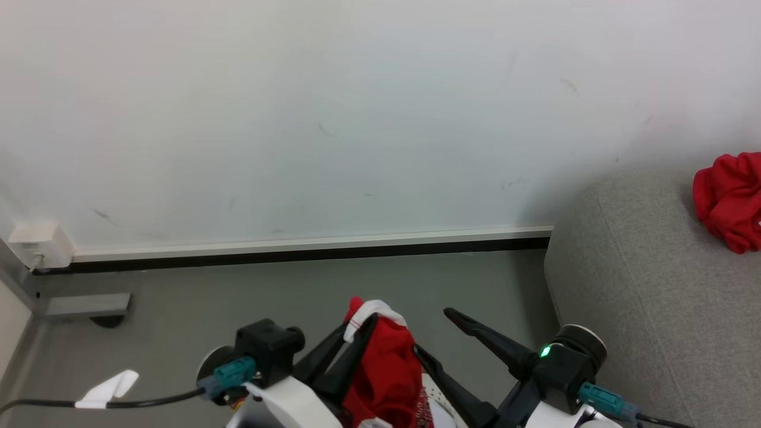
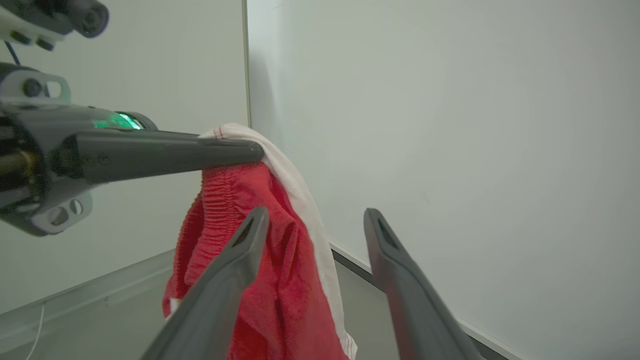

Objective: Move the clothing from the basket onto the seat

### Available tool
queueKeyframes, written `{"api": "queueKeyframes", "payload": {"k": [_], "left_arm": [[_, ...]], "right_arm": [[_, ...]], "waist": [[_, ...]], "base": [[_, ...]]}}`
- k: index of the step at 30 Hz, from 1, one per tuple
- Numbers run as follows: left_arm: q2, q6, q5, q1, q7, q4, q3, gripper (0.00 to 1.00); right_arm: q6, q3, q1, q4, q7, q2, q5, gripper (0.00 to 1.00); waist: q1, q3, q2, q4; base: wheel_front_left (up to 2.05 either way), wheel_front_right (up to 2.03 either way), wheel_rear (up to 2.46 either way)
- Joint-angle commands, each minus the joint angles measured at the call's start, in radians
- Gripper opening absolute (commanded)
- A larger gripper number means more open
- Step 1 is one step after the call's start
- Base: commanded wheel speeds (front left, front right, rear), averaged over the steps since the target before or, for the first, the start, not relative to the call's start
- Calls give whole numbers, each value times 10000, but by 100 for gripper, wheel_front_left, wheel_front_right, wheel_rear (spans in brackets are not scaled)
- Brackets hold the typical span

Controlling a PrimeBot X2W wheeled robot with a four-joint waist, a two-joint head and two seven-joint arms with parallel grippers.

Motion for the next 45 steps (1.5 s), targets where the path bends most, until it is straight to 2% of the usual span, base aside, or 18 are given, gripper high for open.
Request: {"api": "queueKeyframes", "payload": {"k": [1, 6, 16, 17, 18, 19, 27, 29, 30, 37, 45], "left_arm": [[-109, -119, 147, -161, 64, -38, -150, 0], [-409, -332, 347, -453, 196, -156, -554, 0], [-751, -780, 228, -688, 463, -323, -1101, 0], [-776, -787, 226, -703, 453, -332, -1118, 0], [-796, -784, 228, -711, 437, -330, -1134, 0], [-809, -779, 229, -718, 420, -325, -1140, 0], [-673, -655, 330, -748, 190, -86, -949, 0], [-701, -595, 363, -701, 43, -7, -898, 50], [-729, -591, 364, -666, -39, 54, -888, 100], [-977, -668, 373, -503, -681, 653, -883, 100], [-1396, -850, 866, -618, -1643, 1634, -1204, 100]], "right_arm": [[-19, 397, -326, 62, 46, -161, 263, 100], [-19, 1353, -880, 277, 117, -323, 867, 100], [-19, 2426, -1467, 678, 197, -482, 1883, 100], [-19, 2495, -1519, 748, 238, -510, 1975, 49], [-19, 2542, -1566, 790, 218, -526, 2046, 15], [-19, 2581, -1582, 855, 199, -532, 2123, 0], [-21, 2318, -1694, 1306, -97, -613, 2608, 0], [-22, 2138, -1688, 1402, -164, -632, 2678, 0], [-22, 2064, -1680, 1420, -207, -630, 2707, 0], [-21, 1139, -1706, 1618, -424, -777, 2570, 0], [-21, -496, -1600, 1347, -553, -1125, 2208, 0]], "waist": [[-1, -24, -1, -3], [-1, -8, -1, 32], [-1, 76, -1, 39], [-1, 84, -1, 38], [-1, 91, -1, 39], [-1, 101, -1, 40], [-1, 271, -1, -97], [-1, 320, -1, -172], [-1, 342, -1, -223], [-1, 538, -1, -876], [-1, 915, -1, -1984]], "base": [[0, 0, 0], [0, 0, 0], [0, 0, 0], [0, 0, 0], [0, 0, 0], [0, 0, 0], [0, 0, 0], [0, 0, 0], [0, 0, 0], [0, 0, 0], [0, 0, 0]]}}
